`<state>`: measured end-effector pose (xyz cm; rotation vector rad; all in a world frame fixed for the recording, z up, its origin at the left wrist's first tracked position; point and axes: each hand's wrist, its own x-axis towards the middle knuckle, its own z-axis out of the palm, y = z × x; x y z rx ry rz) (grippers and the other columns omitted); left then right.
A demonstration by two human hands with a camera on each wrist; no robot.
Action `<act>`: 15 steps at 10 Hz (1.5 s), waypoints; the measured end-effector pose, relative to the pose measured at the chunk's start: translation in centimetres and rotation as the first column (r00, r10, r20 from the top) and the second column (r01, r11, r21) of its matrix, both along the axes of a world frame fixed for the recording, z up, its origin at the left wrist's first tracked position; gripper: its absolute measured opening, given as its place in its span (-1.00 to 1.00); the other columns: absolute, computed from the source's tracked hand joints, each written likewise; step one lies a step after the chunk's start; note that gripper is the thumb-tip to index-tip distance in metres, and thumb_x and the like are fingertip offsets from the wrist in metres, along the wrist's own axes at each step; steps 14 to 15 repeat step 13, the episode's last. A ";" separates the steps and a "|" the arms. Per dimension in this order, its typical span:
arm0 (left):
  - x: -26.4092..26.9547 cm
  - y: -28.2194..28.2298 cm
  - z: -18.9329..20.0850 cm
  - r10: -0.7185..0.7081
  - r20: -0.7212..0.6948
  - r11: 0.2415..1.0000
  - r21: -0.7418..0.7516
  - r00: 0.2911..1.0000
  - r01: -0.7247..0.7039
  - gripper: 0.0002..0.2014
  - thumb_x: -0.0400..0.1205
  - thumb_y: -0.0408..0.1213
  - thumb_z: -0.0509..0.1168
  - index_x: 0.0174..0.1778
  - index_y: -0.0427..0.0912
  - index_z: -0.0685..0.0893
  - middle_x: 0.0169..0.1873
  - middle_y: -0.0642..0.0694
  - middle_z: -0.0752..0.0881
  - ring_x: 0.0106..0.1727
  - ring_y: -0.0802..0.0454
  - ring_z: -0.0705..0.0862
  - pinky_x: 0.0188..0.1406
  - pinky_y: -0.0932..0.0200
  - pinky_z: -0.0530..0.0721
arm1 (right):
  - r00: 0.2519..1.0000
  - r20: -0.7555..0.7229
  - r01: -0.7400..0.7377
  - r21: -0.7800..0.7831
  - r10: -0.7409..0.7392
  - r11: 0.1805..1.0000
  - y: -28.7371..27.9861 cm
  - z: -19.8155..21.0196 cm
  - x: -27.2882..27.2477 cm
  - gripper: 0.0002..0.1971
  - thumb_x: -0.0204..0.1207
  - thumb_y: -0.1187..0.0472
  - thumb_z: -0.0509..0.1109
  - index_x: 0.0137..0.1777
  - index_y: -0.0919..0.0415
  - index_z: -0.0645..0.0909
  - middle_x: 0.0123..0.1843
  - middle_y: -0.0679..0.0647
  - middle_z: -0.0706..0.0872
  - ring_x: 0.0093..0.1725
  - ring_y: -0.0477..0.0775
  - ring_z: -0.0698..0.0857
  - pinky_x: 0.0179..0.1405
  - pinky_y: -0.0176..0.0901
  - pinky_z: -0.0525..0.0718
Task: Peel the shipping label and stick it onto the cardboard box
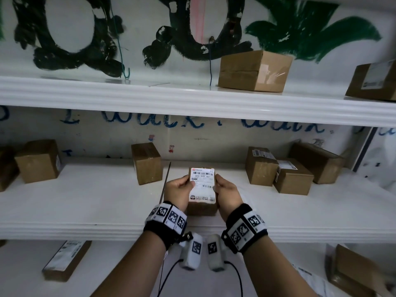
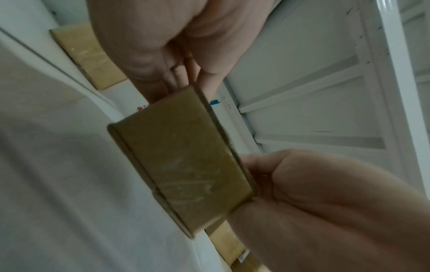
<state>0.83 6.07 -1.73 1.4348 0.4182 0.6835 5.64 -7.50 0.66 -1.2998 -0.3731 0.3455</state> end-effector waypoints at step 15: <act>4.1 5.8 -1.8 0.169 -0.113 0.977 -0.110 0.979 -0.182 -0.79 0.70 -0.24 0.14 -0.17 -0.29 0.51 -0.42 -0.21 0.62 -0.41 -0.14 0.58 -0.28 0.08 0.51 | 0.920 0.272 0.246 0.157 -0.281 0.956 -7.9 8.7 -4.4 -0.69 0.59 0.58 0.17 0.08 0.33 0.71 -0.04 0.25 0.86 0.05 0.31 0.82 0.08 0.05 0.72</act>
